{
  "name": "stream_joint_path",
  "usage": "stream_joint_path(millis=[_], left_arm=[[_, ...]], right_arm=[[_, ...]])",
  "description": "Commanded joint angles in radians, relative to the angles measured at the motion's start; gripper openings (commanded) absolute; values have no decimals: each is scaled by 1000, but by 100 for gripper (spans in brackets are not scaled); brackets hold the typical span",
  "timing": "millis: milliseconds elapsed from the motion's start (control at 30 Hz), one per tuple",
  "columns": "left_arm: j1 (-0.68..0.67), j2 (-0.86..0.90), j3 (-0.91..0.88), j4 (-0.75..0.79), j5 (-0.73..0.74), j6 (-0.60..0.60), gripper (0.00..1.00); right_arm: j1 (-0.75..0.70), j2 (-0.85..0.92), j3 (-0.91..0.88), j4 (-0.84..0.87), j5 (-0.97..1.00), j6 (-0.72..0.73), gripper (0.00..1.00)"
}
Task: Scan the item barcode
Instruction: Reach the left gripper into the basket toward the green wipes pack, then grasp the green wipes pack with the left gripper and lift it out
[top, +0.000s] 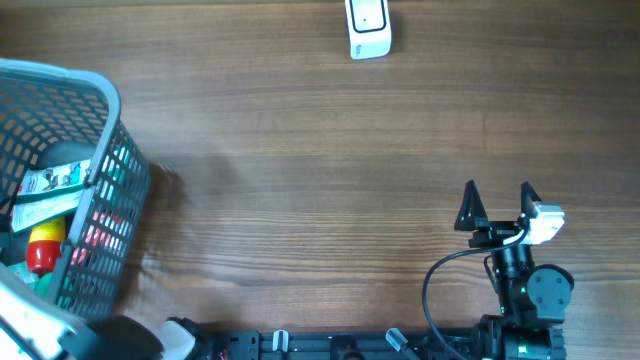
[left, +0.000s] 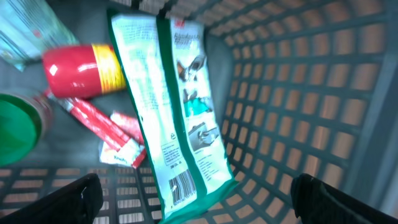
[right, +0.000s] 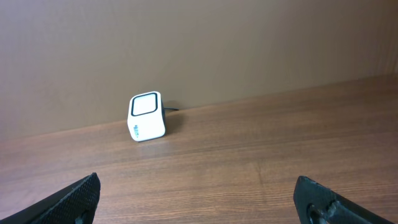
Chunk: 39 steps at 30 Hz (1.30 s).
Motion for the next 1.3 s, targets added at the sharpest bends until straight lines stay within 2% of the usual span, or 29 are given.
stream_joint_path(millis=[0, 300, 433, 500, 633, 700, 733, 767, 800, 867, 1067, 1267], left_arm=[[24, 92, -53, -5, 130, 74, 100], [-23, 117, -379, 286, 149, 88, 100], [-28, 117, -484, 430, 213, 81, 100], [-32, 117, -536, 485, 212, 42, 100], [-53, 117, -595, 577, 212, 42, 99], [-64, 117, -595, 599, 212, 43, 87], [-70, 117, -595, 614, 212, 43, 75], [-78, 117, -595, 624, 212, 43, 59], [-89, 117, -595, 637, 212, 43, 36], [-91, 117, -595, 652, 212, 42, 7], [-87, 34, -573, 644, 212, 43, 4], [-87, -238, -541, 631, 212, 26, 4]], right_arm=[[2, -11, -1, 6, 17, 12, 100], [2, -11, -1, 6, 17, 12, 100], [2, -11, -1, 6, 17, 12, 100], [2, -11, -1, 6, 17, 12, 100], [2, -11, -1, 6, 17, 12, 100], [2, -11, -1, 6, 17, 12, 100], [2, -11, -1, 6, 17, 12, 100], [2, -11, -1, 6, 17, 12, 100], [2, -11, -1, 6, 17, 12, 100], [2, -11, -1, 6, 17, 12, 100], [2, -11, -1, 6, 17, 12, 100], [2, -11, -1, 6, 17, 12, 100]])
